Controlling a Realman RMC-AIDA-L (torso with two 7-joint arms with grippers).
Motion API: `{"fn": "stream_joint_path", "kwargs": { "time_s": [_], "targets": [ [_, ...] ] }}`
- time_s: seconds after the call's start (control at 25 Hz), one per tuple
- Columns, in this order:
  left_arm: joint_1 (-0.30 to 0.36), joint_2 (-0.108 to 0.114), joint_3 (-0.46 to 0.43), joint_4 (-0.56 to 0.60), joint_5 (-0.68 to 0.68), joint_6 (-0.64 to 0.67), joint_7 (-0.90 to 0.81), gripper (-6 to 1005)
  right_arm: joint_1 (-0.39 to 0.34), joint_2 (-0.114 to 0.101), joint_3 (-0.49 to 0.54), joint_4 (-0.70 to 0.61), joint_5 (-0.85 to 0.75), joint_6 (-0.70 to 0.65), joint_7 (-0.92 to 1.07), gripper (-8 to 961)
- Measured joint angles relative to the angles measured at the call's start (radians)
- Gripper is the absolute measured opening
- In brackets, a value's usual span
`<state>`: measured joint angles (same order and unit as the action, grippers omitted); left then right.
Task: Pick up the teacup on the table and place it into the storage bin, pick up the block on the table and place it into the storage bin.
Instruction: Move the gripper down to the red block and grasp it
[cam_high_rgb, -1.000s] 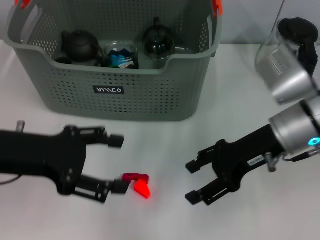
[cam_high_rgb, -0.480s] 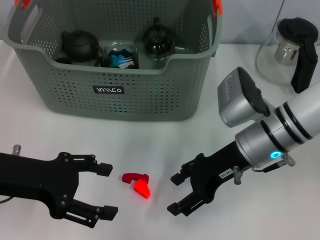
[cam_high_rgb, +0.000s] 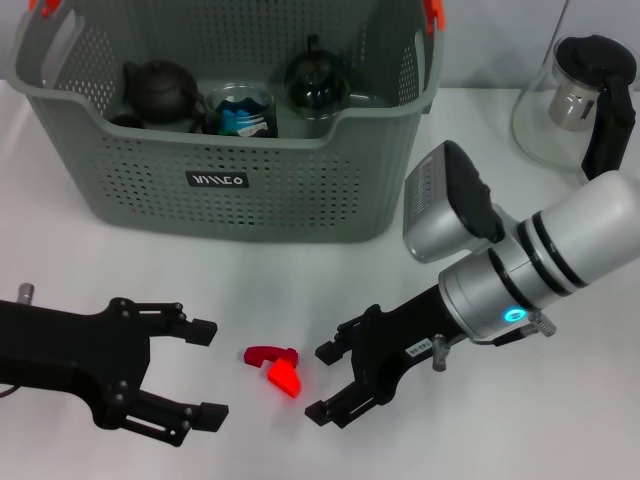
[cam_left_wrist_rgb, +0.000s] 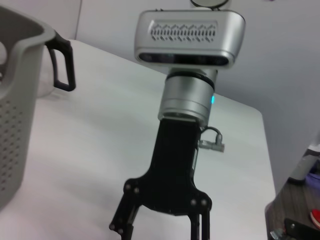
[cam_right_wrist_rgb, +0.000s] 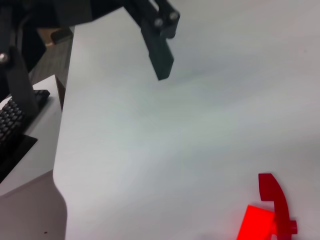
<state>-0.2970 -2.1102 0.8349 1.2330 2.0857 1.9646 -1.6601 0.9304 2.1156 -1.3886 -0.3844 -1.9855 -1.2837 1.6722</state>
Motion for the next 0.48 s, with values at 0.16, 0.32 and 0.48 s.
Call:
{"fn": "stream_joint_path", "kwargs": {
  "time_s": [0.16, 0.32, 0.48],
  "targets": [
    [-0.001, 0.004, -0.025, 0.003, 0.0, 0.004, 0.0, 952, -0.001, 0.002, -0.086, 0.007, 0.076, 0.038, 0.001, 865],
    [-0.002, 0.006, -0.036, 0.005, 0.001, 0.004, 0.0, 952, 0.0, 0.004, -0.144, 0.011, 0.124, 0.073, 0.001, 865],
    [-0.002, 0.006, -0.037, 0.006, 0.001, 0.004, -0.001, 952, 0.001, 0.006, -0.2, 0.011, 0.172, 0.11, 0.001, 865]
  ]
}}
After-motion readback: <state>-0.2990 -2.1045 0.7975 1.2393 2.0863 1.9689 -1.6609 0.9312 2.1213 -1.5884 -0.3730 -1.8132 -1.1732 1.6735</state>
